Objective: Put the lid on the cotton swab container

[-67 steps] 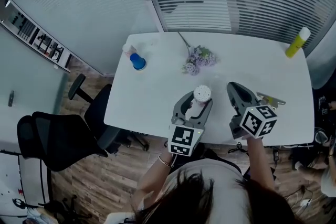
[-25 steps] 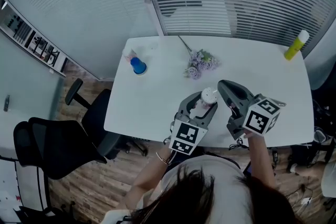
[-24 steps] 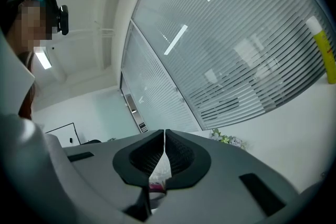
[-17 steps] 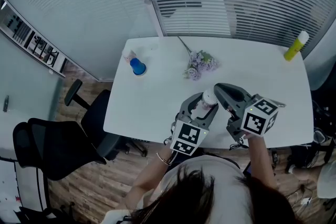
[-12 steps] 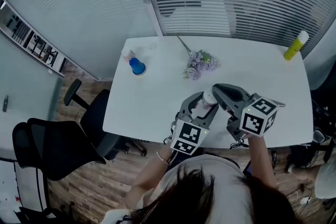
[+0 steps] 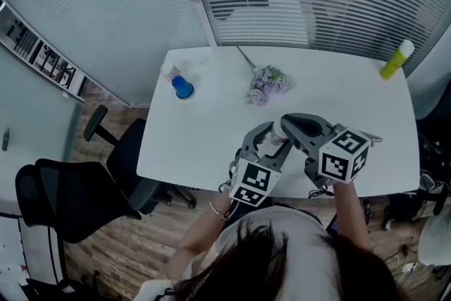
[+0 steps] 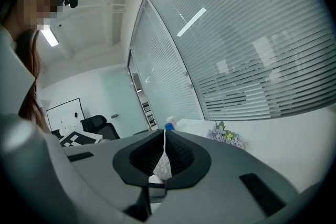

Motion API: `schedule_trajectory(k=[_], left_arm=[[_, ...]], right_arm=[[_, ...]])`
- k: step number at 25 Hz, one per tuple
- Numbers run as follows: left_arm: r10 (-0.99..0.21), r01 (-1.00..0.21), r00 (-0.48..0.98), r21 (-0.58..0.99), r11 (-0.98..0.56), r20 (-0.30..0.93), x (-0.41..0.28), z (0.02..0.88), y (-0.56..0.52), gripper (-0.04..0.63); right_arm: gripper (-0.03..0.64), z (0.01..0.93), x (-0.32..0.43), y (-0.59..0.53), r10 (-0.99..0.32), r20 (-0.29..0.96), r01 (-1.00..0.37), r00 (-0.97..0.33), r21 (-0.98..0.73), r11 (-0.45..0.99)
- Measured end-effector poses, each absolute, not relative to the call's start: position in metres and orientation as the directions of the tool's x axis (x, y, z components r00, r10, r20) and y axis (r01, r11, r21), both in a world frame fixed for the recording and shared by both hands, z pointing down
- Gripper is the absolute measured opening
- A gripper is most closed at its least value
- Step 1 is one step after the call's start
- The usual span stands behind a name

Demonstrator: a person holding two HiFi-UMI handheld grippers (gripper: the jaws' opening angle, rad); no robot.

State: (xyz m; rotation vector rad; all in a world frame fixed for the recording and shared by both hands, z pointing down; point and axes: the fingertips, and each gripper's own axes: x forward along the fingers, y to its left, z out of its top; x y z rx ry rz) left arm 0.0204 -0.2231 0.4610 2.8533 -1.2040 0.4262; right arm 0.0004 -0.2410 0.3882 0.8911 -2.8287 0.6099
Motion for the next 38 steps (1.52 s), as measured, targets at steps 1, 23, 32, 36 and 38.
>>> schedule_trajectory(k=[1,23,32,36,38], left_arm=[[-0.700,-0.705,0.666,-0.090,-0.704,0.258,0.020,0.462,-0.223,0.250],[-0.697,-0.701,0.641,-0.123,-0.702,0.321,0.017,0.475,-0.225,0.241],[-0.697,-0.703,0.634,-0.126,-0.700,0.334,0.017,0.479,-0.227,0.236],[-0.696,-0.703,0.631,-0.127,-0.700,0.342,0.018,0.480,-0.228,0.235],[-0.696,-0.703,0.630,-0.127,-0.699,0.344,0.018,0.481,-0.230,0.235]], right_arm=[[0.037,0.389,0.000,-0.241,-0.523,0.228,-0.571,-0.821,-0.339,0.748],[0.035,0.409,-0.013,-0.238,-0.486,0.361,-0.586,-0.796,-0.260,0.767],[0.032,0.413,-0.016,-0.237,-0.474,0.404,-0.581,-0.782,-0.197,0.790],[0.032,0.415,-0.017,-0.237,-0.472,0.419,-0.577,-0.776,-0.170,0.799],[0.032,0.416,-0.017,-0.238,-0.470,0.424,-0.575,-0.774,-0.162,0.802]])
